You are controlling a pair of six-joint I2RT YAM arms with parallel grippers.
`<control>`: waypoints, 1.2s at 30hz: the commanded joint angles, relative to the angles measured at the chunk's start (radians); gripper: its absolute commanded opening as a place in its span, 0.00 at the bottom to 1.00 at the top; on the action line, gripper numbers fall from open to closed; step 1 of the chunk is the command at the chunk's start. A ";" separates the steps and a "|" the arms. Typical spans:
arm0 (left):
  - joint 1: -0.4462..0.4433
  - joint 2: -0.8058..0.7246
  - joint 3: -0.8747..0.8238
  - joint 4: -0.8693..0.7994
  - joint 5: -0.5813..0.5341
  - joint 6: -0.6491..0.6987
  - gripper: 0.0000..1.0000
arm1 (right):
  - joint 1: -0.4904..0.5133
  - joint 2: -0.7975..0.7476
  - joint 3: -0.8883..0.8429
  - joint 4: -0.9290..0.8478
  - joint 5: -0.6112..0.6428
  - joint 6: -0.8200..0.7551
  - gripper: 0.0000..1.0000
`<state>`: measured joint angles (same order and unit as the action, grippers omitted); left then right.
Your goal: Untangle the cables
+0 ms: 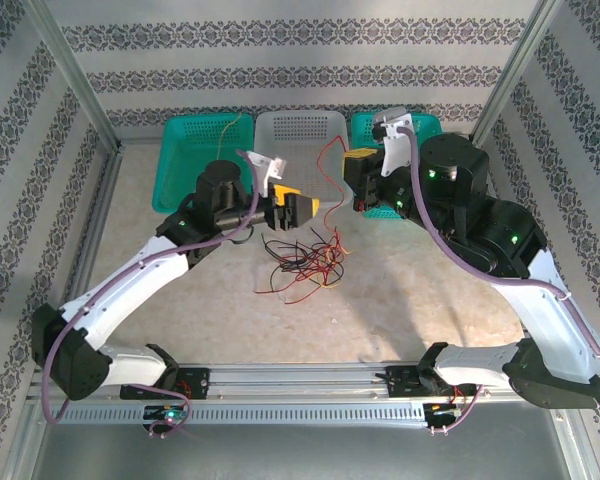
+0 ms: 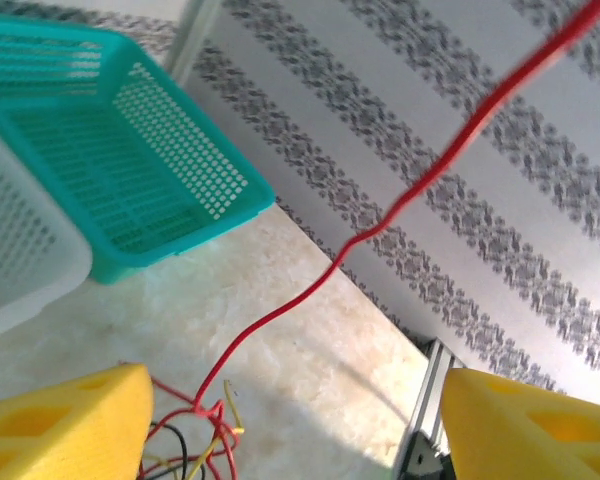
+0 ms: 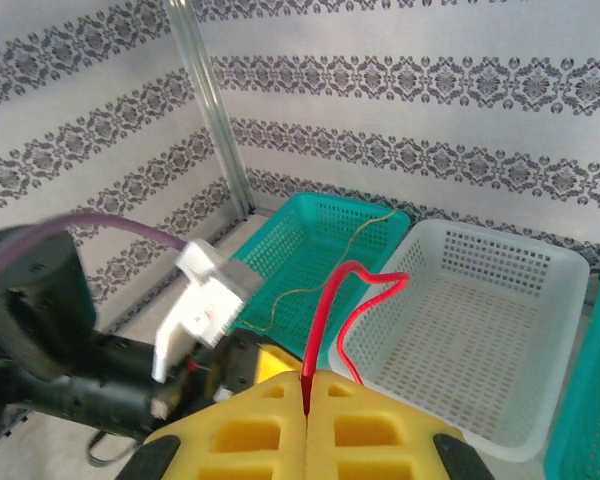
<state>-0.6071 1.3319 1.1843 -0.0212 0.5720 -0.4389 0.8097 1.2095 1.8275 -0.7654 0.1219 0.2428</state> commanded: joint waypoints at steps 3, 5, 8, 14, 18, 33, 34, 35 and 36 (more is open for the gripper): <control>-0.022 0.084 -0.018 0.135 0.049 0.151 0.77 | 0.009 -0.035 -0.005 0.059 -0.049 0.036 0.00; -0.023 0.110 -0.030 0.172 0.060 0.151 0.75 | 0.006 -0.042 -0.004 0.061 -0.054 0.043 0.00; -0.024 0.132 -0.037 0.189 0.040 0.156 0.68 | 0.004 -0.048 -0.004 0.070 -0.069 0.054 0.00; -0.024 0.169 -0.033 0.210 0.044 0.160 0.43 | -0.013 -0.050 0.001 0.092 -0.118 0.080 0.00; -0.023 0.176 -0.033 0.232 0.058 0.142 0.19 | -0.037 -0.052 -0.005 0.096 -0.136 0.101 0.00; -0.023 0.089 -0.075 0.252 -0.141 -0.151 0.00 | -0.285 -0.172 -0.431 0.147 -0.174 0.381 0.70; -0.023 0.079 -0.075 0.247 -0.140 -0.166 0.00 | -0.303 -0.191 -0.503 0.185 -0.220 0.412 0.70; -0.023 0.067 -0.081 0.258 -0.130 -0.183 0.00 | -0.316 -0.208 -0.577 0.226 -0.265 0.455 0.70; -0.023 0.053 -0.090 0.274 -0.123 -0.199 0.00 | -0.320 -0.221 -0.636 0.258 -0.300 0.484 0.71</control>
<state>-0.6228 1.4559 1.1019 0.2108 0.4740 -0.5476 0.5095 1.0145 1.3186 -0.5858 -0.0711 0.5846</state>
